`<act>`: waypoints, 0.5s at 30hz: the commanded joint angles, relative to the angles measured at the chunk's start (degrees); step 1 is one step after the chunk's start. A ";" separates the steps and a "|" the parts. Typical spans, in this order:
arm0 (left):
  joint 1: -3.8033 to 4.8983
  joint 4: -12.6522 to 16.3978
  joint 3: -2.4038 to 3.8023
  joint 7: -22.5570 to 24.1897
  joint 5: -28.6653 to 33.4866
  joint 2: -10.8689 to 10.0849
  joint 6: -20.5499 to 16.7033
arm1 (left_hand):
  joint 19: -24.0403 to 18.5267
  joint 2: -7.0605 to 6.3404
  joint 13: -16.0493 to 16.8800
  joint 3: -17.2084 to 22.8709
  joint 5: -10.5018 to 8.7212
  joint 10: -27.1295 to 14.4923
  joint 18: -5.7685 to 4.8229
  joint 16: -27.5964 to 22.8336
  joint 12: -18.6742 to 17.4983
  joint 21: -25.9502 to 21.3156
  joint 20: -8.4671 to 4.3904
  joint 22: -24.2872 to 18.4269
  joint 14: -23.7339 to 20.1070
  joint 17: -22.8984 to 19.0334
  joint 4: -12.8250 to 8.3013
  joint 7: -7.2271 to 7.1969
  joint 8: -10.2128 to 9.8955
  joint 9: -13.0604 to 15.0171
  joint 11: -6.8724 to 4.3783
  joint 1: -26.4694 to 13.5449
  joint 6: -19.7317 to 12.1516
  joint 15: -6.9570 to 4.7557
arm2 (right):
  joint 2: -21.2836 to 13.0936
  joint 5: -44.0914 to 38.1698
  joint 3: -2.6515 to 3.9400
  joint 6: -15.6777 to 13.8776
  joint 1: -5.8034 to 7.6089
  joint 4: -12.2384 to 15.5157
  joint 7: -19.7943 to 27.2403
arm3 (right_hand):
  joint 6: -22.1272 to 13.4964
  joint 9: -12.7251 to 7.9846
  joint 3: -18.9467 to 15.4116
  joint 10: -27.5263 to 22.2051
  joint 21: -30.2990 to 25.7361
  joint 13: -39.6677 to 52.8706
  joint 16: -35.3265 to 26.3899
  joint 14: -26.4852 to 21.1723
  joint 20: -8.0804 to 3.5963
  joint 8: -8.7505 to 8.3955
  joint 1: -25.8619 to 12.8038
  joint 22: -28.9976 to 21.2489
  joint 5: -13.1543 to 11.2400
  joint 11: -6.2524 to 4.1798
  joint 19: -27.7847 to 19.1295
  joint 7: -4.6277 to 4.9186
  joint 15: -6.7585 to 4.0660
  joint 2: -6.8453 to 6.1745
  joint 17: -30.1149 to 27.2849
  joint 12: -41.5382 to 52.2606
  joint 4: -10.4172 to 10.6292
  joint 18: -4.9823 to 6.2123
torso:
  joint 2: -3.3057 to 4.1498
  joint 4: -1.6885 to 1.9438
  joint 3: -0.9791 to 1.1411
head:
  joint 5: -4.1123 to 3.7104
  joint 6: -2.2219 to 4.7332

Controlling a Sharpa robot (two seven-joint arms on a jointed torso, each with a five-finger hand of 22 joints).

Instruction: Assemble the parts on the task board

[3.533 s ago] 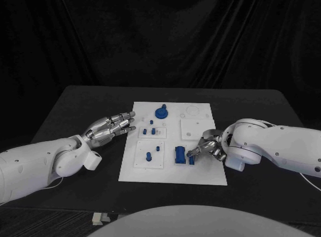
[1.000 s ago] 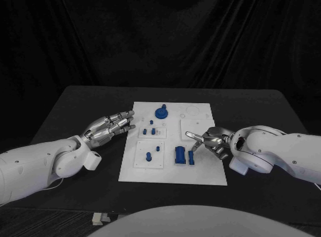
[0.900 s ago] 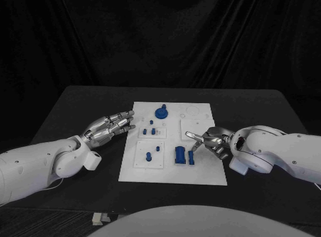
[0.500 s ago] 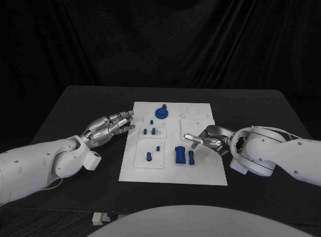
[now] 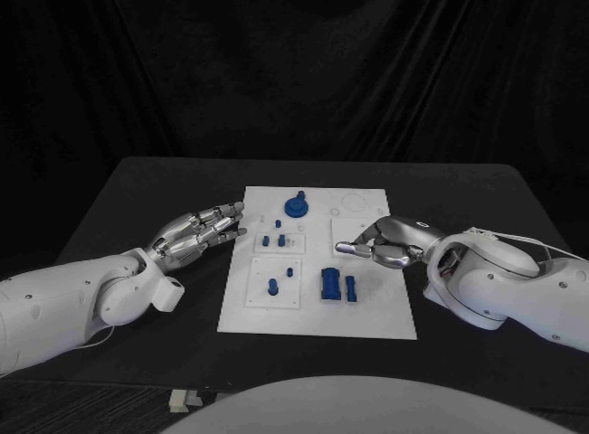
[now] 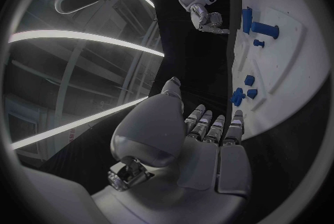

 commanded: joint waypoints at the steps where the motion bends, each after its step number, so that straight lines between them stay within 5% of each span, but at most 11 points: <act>1: -0.07 0.05 0.05 1.61 0.39 0.18 -0.13 | 0.39 0.51 0.06 0.03 -0.24 0.40 0.94 0.27 0.35 0.39 -0.03 0.09 0.38 0.09 0.50 0.18 0.18 0.02 -0.01 -0.26 0.28 0.03 | 0.00 -2.78 0.01 -1.76 -0.13 0.09 1.74 | 0.98 -0.27 -1.39 5.99 0.34 15.06 0.28 4.04 -0.46 0.32 -0.95 11.82 -0.29 -0.15 2.85 0.09 -0.30 0.63 2.70 0.20 0.03 -0.21 | -0.03 0.02 0.00 | 0.00 -0.01; 15: -0.08 0.01 0.05 1.89 0.39 0.16 -0.11 | 0.41 0.66 0.06 -0.03 -0.33 0.43 0.95 0.27 0.39 0.41 -0.04 0.07 0.39 0.09 0.87 0.17 0.20 0.02 -0.01 -0.48 0.32 0.01 | 0.44 -1.10 0.01 3.21 -1.23 -0.86 -0.74 | 1.93 -0.83 -1.82 5.99 0.33 15.06 0.22 3.98 -0.23 0.43 -3.02 11.80 -0.30 0.47 2.79 0.43 0.18 0.58 2.36 0.20 0.05 -0.23 | 0.00 0.05 -0.01 | 0.22 -0.01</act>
